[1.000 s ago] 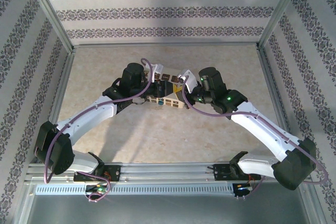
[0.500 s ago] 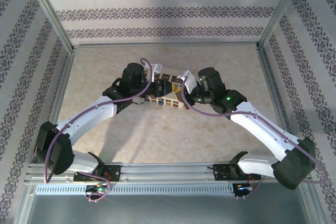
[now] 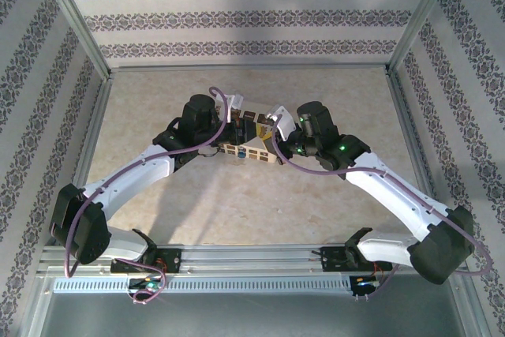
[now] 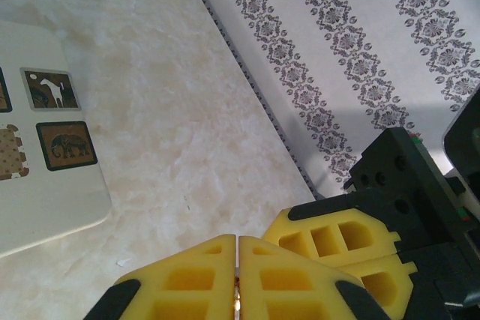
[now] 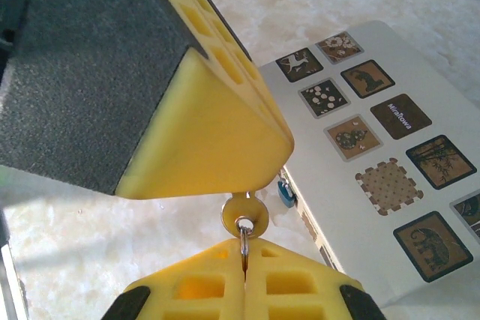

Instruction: Unlock the padlock with the key

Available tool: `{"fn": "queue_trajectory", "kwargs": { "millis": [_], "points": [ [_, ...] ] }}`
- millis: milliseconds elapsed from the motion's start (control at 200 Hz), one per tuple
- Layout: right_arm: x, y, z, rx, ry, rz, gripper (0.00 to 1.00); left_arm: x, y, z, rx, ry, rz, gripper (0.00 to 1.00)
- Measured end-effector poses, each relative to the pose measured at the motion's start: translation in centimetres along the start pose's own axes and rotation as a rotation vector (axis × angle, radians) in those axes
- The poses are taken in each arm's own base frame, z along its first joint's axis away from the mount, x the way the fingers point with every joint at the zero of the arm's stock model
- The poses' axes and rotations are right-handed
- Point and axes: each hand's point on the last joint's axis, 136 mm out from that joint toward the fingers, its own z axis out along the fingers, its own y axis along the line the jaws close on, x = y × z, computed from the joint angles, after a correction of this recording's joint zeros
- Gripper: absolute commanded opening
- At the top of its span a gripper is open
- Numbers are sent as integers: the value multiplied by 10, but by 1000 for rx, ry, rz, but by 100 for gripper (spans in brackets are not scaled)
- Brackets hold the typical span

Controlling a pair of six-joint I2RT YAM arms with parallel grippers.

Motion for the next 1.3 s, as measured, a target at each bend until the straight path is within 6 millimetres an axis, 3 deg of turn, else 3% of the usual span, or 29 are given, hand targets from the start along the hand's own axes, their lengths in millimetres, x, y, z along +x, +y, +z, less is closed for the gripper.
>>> {"fn": "queue_trajectory", "kwargs": {
  "millis": [55,245,390,640,905,1099,1299],
  "points": [
    [0,0,0,0,0,0,0,0,0,0,1,0,4,0],
    [-1,-1,-1,-2,-3,23,26,0,0,-2,-5,-2,23,0],
    [-7,-10,-12,-25,-52,99,43,-4,-2,-14,-22,-16,59,0],
    [-46,-20,-50,-144,-282,234,64,-38,-15,-55,-54,-76,185,0],
    [-92,7,-66,-379,-434,290,70,-59,-49,-86,10,-112,304,0],
    [-109,32,-58,-491,-430,284,69,-62,-65,-92,67,-103,339,0],
    [-115,41,-47,-539,-411,289,65,-60,-67,-92,81,-94,341,0]
  ]
}}
